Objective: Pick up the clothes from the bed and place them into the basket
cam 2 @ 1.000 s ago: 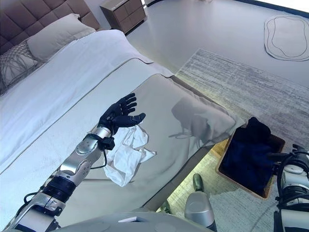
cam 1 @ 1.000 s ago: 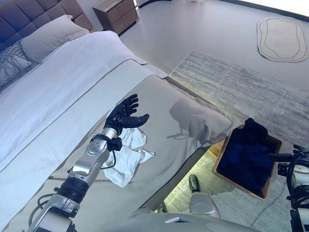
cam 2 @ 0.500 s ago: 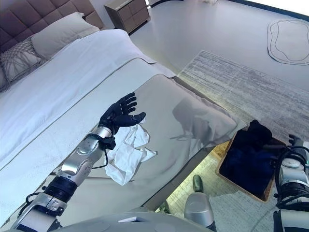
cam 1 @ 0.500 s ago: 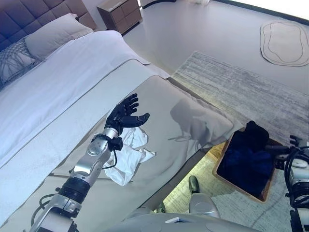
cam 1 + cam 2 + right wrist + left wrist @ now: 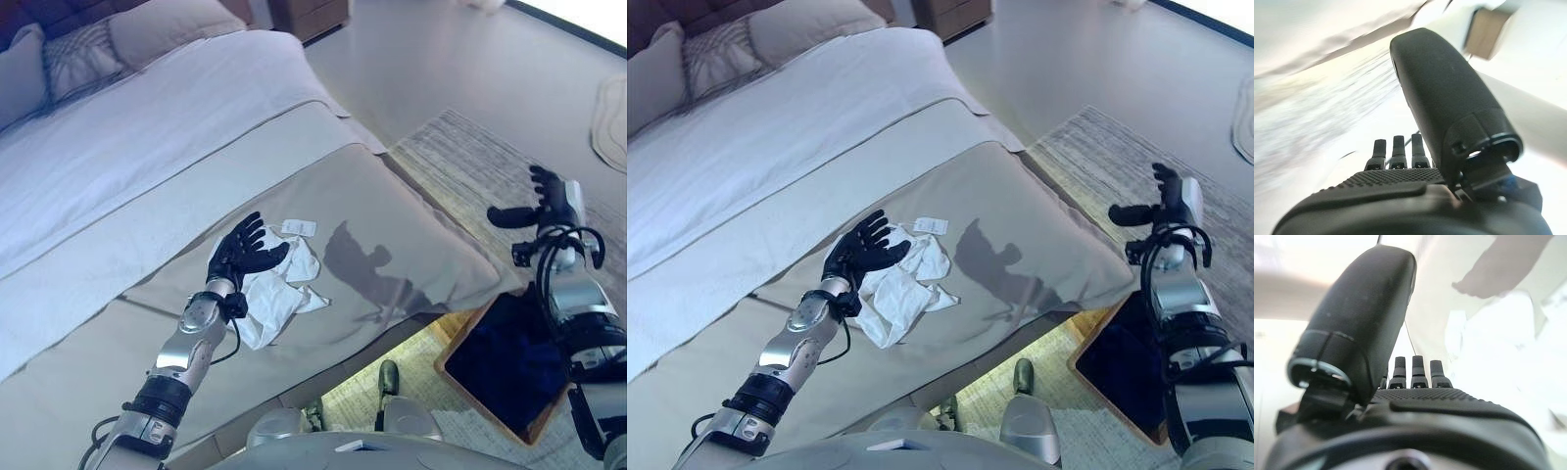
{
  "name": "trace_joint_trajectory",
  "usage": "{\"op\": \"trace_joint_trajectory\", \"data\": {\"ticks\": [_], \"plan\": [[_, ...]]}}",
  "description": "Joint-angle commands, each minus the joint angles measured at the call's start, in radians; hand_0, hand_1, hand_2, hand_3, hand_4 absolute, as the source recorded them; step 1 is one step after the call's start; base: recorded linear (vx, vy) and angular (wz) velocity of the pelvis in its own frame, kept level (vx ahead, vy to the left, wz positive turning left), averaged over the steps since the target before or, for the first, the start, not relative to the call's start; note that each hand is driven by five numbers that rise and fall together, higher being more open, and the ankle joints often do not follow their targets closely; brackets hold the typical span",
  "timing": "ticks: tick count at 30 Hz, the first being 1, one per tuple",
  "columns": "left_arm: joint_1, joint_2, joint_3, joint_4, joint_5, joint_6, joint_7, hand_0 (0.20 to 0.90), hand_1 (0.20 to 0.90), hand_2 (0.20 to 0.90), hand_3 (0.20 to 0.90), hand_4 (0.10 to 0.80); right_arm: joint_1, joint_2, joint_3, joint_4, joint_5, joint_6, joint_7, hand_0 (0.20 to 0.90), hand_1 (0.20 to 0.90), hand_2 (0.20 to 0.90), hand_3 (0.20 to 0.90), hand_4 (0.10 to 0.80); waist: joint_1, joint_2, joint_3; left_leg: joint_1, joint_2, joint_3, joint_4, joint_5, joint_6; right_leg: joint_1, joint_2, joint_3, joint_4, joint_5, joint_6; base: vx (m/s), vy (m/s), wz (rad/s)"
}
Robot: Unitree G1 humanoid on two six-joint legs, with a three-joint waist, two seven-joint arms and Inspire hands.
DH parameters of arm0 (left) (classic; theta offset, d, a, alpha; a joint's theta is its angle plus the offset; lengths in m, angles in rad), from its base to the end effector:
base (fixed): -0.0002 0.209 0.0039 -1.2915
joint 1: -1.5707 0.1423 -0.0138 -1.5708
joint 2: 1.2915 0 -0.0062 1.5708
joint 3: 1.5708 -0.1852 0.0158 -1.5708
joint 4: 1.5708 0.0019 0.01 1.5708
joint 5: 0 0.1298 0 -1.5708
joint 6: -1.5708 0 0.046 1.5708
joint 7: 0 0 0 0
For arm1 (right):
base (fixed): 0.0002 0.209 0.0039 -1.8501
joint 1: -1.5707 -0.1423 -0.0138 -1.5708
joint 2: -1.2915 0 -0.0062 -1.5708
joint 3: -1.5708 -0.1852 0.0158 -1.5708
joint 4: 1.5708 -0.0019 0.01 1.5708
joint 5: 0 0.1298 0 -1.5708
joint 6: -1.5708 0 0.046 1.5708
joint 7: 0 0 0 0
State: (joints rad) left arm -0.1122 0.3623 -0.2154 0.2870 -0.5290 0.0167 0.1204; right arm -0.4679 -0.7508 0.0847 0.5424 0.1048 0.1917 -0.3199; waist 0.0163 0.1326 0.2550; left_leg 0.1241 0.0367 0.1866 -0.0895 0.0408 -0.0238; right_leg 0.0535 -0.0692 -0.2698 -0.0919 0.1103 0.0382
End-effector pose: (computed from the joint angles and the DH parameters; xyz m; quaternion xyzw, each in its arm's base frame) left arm 0.2095 0.1925 0.0153 -0.0535 0.1338 0.0055 0.9896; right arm 0.2673 -0.3075 0.1136 -0.3139 0.0720 -0.2615 0.9099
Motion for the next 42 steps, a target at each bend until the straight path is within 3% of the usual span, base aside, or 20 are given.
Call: {"op": "trace_joint_trajectory", "data": {"ticks": [1,12,15,17,19,20,22,30,31,36,42], "plan": [[-0.048,0.062,0.046,-0.026,0.045,-0.118,-0.029,0.9,0.9,0.9,0.9,0.8,-0.139,-0.003,0.052,-0.056,-0.074,-0.086,-0.029,0.9,0.9,0.9,0.9,0.8,0.02,-0.101,-0.101,-0.032,0.023,0.046,0.038,-0.049,-0.035,0.042,-0.043,-0.037,0.042,-0.108,0.016,0.046,0.084,0.7],[0.014,0.1,0.086,-0.07,0.117,-0.063,-0.03,0.9,0.9,0.9,0.9,0.8,-0.265,0.036,0.189,-0.062,-0.142,-0.037,0.047,0.9,0.9,0.9,0.9,0.8,0.131,-0.128,-0.093,-0.057,-0.008,-0.025,0.065,-0.06,-0.005,0.06,-0.077,-0.103,0.104,-0.143,0.017,0.114,0.092,0.4],[0.011,0.112,0.083,-0.081,0.112,-0.046,-0.054,0.9,0.9,0.9,0.9,0.8,-0.291,0.029,0.209,-0.045,-0.138,-0.017,0.043,0.9,0.9,0.9,0.9,0.8,0.147,-0.123,-0.077,-0.079,-0.026,-0.082,0.099,-0.074,0.011,0.038,-0.06,-0.071,0.185,-0.192,0.001,0.101,0.071,0.23],[-0.021,0.123,0.055,-0.067,0.111,-0.053,-0.084,0.9,0.9,0.9,0.9,0.8,-0.305,0.004,0.208,-0.032,-0.116,0.006,0.028,0.9,0.9,0.9,0.9,0.8,0.14,-0.116,-0.059,-0.126,-0.045,-0.162,0.145,-0.081,0.019,-0.015,-0.028,-0.007,0.27,-0.24,-0.023,0.012,0.024,0.5],[-0.046,0.126,0.039,-0.054,0.106,-0.058,-0.088,0.9,0.9,0.9,0.9,0.8,-0.306,-0.008,0.203,-0.029,-0.107,0.007,0.032,0.9,0.9,0.9,0.9,0.8,0.139,-0.116,-0.042,-0.157,-0.057,-0.193,0.18,-0.083,0.02,-0.043,-0.027,-0.004,0.305,-0.249,-0.032,-0.076,0.027,1.11],[-0.082,0.12,0.022,-0.033,0.091,-0.09,-0.069,0.9,0.9,0.9,0.9,0.8,-0.35,-0.003,0.221,-0.005,-0.117,-0.002,0.03,0.9,0.9,0.9,0.9,0.8,0.15,-0.109,0.001,-0.191,-0.059,-0.19,0.227,-0.091,0.019,-0.078,-0.056,-0.036,0.369,-0.255,-0.028,-0.185,0.058,1.17],[-0.104,0.109,0.02,-0.034,0.076,-0.112,-0.053,0.9,0.9,0.9,0.9,0.8,-0.403,0.001,0.246,0.026,-0.122,-0.01,0.04,0.9,0.9,0.9,0.9,0.8,0.163,-0.099,0.046,-0.214,-0.058,-0.179,0.27,-0.106,0.021,-0.097,-0.072,-0.058,0.415,-0.272,-0.034,-0.154,0.054,0.43],[-0.122,0.092,0.019,-0.085,0.069,-0.14,-0.051,0.9,0.9,0.9,0.9,0.8,-0.475,0.046,0.297,0.106,-0.11,0.012,0.04,0.9,0.9,0.9,0.9,0.8,0.217,-0.081,0.161,-0.352,-0.062,-0.166,0.522,-0.191,0.022,-0.151,-0.131,-0.126,0.665,-0.384,-0.097,-0.033,-0.004,0.21],[-0.122,0.089,0.02,-0.093,0.066,-0.144,-0.049,0.9,0.9,0.9,0.9,0.8,-0.479,0.055,0.302,0.119,-0.106,0.013,0.04,0.9,0.9,0.9,0.9,0.8,0.224,-0.082,0.175,-0.363,-0.067,-0.164,0.569,-0.232,0.018,-0.157,-0.138,-0.121,0.718,-0.424,-0.098,0.04,-0.029,0.29],[-0.138,0.077,0.005,-0.109,0.056,-0.149,-0.049,0.9,0.9,0.9,0.9,0.8,-0.53,0.095,0.322,0.182,-0.084,0.039,0.043,0.9,0.9,0.9,0.9,0.8,0.243,-0.072,0.216,-0.428,-0.068,-0.138,0.694,-0.279,0.034,-0.203,-0.172,-0.153,0.869,-0.481,-0.122,-0.033,0.001,0.27],[-0.133,0.068,-0.01,-0.127,0.061,-0.135,-0.048,0.9,0.9,0.9,0.9,0.8,-0.524,0.124,0.323,0.233,-0.061,0.053,0.071,0.9,0.9,0.9,0.9,0.8,0.25,-0.087,0.248,-0.457,-0.039,-0.117,0.863,-0.372,0.065,-0.209,-0.208,-0.166,1.012,-0.552,-0.141,0.049,0.017,0.25]]}}
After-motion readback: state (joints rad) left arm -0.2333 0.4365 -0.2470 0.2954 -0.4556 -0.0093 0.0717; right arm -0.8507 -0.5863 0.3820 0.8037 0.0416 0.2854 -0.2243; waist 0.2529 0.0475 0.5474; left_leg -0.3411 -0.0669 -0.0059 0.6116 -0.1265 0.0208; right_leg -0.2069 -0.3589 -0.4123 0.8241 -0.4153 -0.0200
